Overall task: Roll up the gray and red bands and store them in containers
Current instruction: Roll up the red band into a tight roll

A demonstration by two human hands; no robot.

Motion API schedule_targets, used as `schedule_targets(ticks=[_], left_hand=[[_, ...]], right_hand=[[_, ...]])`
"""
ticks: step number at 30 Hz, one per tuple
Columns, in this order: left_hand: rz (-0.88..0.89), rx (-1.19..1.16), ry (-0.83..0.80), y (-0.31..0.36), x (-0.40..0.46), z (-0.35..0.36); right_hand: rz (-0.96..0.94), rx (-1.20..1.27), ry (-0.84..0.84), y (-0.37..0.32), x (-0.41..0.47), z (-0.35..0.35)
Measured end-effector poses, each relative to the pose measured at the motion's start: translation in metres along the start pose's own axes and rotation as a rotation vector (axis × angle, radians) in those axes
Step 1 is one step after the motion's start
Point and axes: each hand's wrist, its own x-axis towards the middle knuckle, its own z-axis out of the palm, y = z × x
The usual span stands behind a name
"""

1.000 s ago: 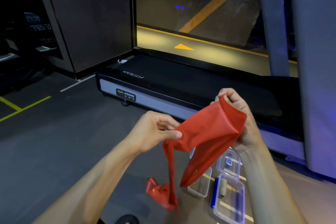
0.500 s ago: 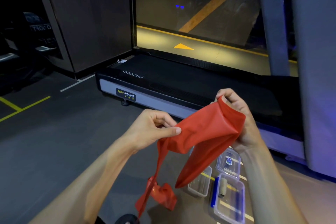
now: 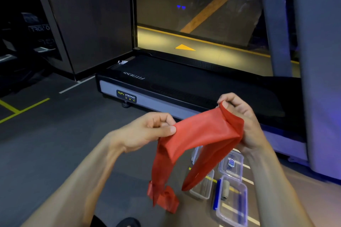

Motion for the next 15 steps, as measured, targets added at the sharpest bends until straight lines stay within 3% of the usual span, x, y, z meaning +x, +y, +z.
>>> schedule_targets(ticks=[2,5,11,15], left_hand=[[-0.017,-0.220,-0.089,0.006,-0.003,-0.005],[0.007,-0.396,-0.074,0.011,-0.003,-0.008],[0.095,-0.499,-0.122,0.010,-0.002,0.001],[0.047,-0.410,-0.076,0.009,0.005,0.009]], right_hand=[[0.015,-0.069,-0.023,0.005,0.000,0.000],[0.041,-0.125,-0.086,0.014,0.000,0.005],[0.118,-0.041,-0.189,0.019,-0.002,0.013],[0.097,0.107,-0.288,0.020,-0.008,0.036]])
